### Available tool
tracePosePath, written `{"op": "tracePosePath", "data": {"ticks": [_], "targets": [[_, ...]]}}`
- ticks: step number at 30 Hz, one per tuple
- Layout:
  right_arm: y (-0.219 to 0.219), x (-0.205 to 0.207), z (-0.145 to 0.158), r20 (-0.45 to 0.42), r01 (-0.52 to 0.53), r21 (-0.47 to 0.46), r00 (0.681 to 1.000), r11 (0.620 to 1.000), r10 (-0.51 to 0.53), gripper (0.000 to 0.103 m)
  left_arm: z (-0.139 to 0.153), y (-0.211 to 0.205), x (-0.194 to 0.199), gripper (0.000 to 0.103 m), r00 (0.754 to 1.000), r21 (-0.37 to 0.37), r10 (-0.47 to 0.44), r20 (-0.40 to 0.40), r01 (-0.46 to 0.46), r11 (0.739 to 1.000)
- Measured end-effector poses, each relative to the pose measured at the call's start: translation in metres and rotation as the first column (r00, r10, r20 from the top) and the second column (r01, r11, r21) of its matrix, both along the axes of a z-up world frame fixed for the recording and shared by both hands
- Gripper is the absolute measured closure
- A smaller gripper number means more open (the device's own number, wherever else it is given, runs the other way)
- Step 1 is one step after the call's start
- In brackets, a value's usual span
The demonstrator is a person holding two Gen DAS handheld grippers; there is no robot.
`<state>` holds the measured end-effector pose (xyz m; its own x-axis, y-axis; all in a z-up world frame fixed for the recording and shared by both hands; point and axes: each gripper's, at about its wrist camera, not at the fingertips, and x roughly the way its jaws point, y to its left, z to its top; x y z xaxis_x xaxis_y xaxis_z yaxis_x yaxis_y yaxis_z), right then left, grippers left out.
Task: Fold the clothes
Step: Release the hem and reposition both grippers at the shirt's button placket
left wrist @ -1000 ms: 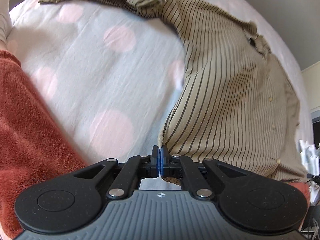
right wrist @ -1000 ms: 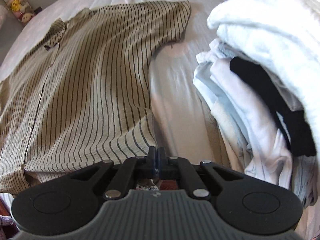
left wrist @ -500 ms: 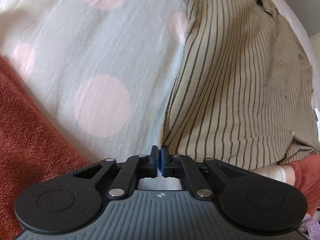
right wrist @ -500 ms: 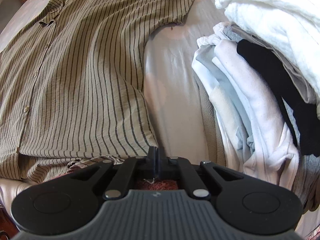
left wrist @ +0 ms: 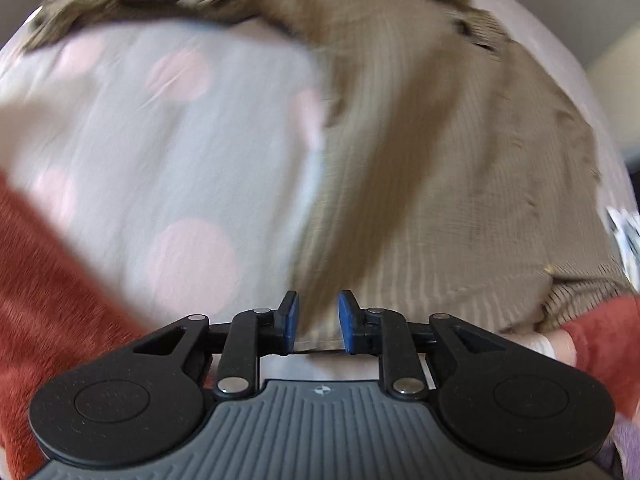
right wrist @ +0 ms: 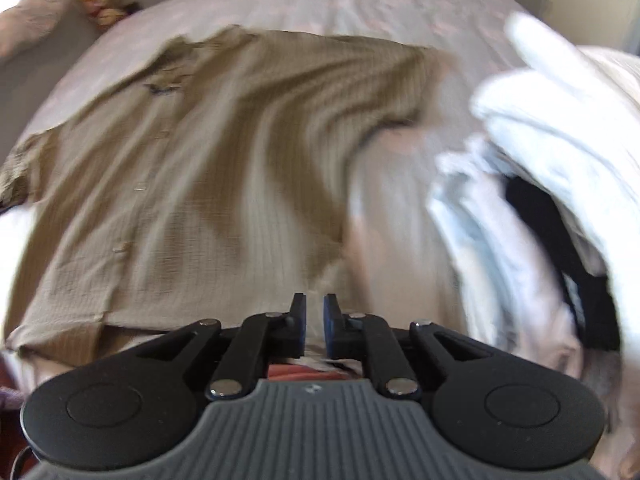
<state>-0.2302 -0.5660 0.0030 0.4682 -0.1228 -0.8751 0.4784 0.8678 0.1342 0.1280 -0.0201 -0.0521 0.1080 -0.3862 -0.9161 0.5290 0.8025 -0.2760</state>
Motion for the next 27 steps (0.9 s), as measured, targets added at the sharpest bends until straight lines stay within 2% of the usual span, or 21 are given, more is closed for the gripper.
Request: {"op": "tracePosePath", "data": {"ticks": [4,6,8,12,14,16,17,20,23,27], "targets": [[0.036,0.024,-0.001,0.02,-0.146,0.045,0.989,0.988,0.145,0.086,0.014,-0.042,-0.024,0.075,0.981,-0.019,-0.179,0.072,0.181,0.983],[0.055,0.035,-0.009,0.018,-0.208,0.07,0.978,0.976,0.208,0.076,0.019,-0.064,-0.039,0.071,0.959,-0.025,-0.261,0.11,0.265,0.964],[0.074,0.044,-0.018,0.016,-0.266,0.094,0.964,0.959,0.265,0.074,0.022,-0.085,-0.056,0.071,0.931,-0.032,-0.334,0.144,0.342,0.939],[0.109,0.059,-0.04,0.011,-0.35,0.13,0.936,0.928,0.352,0.074,0.021,-0.118,-0.087,0.069,0.878,-0.08,-0.446,0.173,0.464,0.882],[0.126,0.069,-0.053,0.01,-0.387,0.141,0.921,0.911,0.39,0.073,0.014,-0.131,-0.099,0.063,0.854,-0.087,-0.489,0.178,0.509,0.856],[0.142,0.075,-0.063,0.0,-0.412,0.129,0.91,0.902,0.415,0.068,0.001,-0.145,-0.107,0.063,0.843,-0.075,-0.511,0.17,0.528,0.846],[0.15,0.079,-0.068,-0.005,-0.423,0.12,0.905,0.898,0.426,0.064,-0.005,-0.151,-0.11,0.063,0.844,-0.07,-0.511,0.165,0.527,0.847],[0.167,0.089,-0.085,-0.016,-0.45,0.092,0.891,0.888,0.453,0.04,-0.022,-0.166,-0.118,0.062,0.845,-0.059,-0.515,0.145,0.527,0.848],[0.177,0.093,-0.099,-0.038,-0.466,0.067,0.883,0.883,0.468,0.04,-0.035,-0.175,-0.125,0.058,0.847,-0.037,-0.513,0.139,0.523,0.852],[0.18,0.095,-0.117,-0.074,-0.458,0.051,0.885,0.888,0.461,0.044,-0.05,-0.18,-0.119,0.057,0.879,-0.038,-0.465,0.107,0.471,0.881]]}}
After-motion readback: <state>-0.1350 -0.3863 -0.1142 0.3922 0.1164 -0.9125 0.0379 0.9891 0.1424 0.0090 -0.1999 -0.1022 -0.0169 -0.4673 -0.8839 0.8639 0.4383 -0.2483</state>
